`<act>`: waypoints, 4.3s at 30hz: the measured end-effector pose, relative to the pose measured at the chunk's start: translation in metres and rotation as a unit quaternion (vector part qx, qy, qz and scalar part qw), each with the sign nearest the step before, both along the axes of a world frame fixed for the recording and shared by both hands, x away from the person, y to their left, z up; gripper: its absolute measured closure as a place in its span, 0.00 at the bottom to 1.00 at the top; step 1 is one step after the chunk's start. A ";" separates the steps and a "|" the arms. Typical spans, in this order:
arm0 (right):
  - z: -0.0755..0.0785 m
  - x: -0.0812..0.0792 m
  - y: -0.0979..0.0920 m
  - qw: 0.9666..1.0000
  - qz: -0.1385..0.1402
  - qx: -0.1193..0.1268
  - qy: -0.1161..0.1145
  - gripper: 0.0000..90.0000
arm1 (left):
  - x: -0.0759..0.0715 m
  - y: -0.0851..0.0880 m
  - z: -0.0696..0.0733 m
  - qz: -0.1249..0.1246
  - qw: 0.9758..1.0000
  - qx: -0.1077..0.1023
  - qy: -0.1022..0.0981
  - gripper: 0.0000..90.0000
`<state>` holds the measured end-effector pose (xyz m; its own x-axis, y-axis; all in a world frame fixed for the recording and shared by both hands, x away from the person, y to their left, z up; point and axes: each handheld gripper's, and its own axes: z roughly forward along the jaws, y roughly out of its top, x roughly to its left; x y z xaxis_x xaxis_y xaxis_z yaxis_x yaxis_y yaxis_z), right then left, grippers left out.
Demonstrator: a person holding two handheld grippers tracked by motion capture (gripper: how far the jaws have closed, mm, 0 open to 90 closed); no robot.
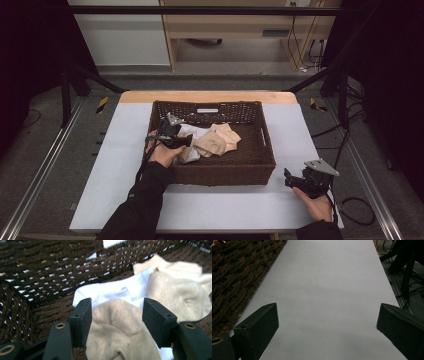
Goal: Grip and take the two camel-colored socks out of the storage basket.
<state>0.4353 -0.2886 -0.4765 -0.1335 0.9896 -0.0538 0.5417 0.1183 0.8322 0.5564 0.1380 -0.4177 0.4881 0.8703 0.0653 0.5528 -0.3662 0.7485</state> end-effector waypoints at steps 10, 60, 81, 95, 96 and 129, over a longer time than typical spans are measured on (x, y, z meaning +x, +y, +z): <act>0.000 0.000 0.000 1.000 0.002 0.000 0.003 0.05 | -0.001 -0.007 -0.005 -0.009 0.999 0.015 0.030 0.56; 0.001 -0.001 -0.004 1.000 -0.008 -0.002 0.000 0.05 | -0.071 0.086 0.097 0.000 0.969 -0.181 -0.170 0.95; 0.001 -0.003 -0.003 1.000 -0.003 -0.007 -0.001 0.05 | -0.100 0.165 0.075 0.076 0.969 -0.161 -0.171 0.95; 0.002 -0.005 -0.002 1.000 0.000 -0.009 -0.002 0.05 | -0.087 0.188 0.018 0.123 0.984 -0.097 -0.081 0.95; 0.002 -0.005 -0.002 1.000 0.000 -0.009 -0.002 0.05 | -0.087 0.188 0.018 0.123 0.984 -0.097 -0.081 0.95; 0.002 -0.004 -0.003 1.000 0.002 -0.011 0.000 0.05 | -0.087 0.168 0.028 0.091 0.987 -0.098 -0.089 0.34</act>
<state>0.4312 -0.2915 -0.4749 -0.1370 0.9876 -0.0762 0.5413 0.1391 0.8292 0.4698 0.3063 -0.3897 0.3190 0.9468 -0.0414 0.4495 -0.1127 0.8862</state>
